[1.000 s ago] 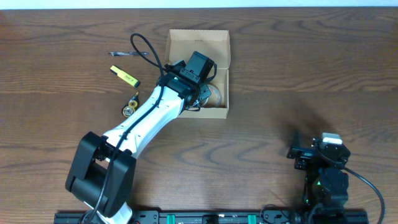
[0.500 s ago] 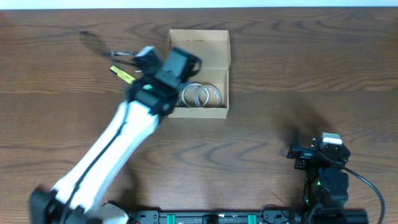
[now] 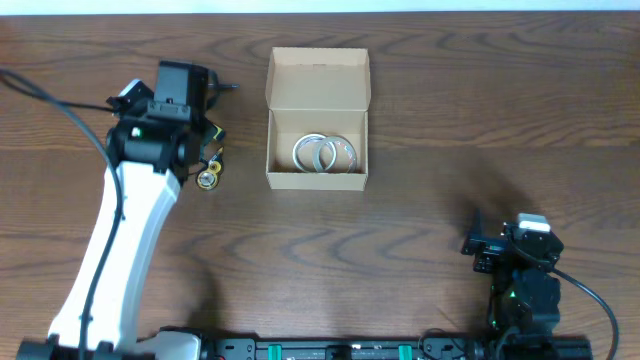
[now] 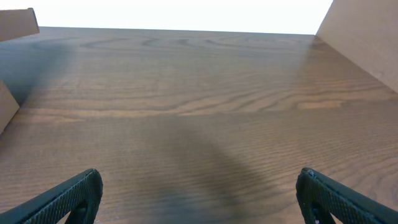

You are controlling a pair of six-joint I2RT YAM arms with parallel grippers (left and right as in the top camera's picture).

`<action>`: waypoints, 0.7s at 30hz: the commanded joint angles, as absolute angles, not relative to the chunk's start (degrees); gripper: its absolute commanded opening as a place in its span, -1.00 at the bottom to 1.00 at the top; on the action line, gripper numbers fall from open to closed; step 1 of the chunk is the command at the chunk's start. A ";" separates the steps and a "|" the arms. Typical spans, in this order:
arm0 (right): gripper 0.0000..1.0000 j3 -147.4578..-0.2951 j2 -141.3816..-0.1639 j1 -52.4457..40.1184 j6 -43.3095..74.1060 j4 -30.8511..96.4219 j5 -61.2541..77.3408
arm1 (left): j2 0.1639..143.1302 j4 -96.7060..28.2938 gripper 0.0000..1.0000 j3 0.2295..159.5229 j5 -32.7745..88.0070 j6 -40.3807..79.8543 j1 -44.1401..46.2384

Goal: Pack container
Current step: 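Move the left gripper to the correction-tape dispenser and grasp it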

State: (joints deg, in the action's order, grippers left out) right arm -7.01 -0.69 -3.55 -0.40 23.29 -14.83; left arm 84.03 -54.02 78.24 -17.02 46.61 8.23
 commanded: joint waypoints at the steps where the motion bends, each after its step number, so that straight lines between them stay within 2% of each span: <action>1: 0.98 -6.83 -0.38 -3.20 0.62 23.38 -14.96 | 88.68 -52.03 0.32 78.48 -9.93 35.35 5.50; 6: 0.98 -6.83 -0.38 -3.20 0.62 23.38 -14.98 | 96.01 -46.15 0.47 78.48 -1.67 26.30 2.92; 16: 0.98 -6.83 -0.38 -3.18 0.62 23.38 -14.98 | 107.96 -44.77 0.50 78.48 6.70 13.39 0.93; 21: 0.99 -6.83 -0.38 -3.20 0.62 23.38 -14.98 | 110.87 -45.52 0.61 78.48 9.32 6.72 -0.12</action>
State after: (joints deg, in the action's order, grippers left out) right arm -7.01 -0.69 -3.55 -0.40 23.31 -14.83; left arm 109.91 -44.93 78.24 6.96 12.53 0.71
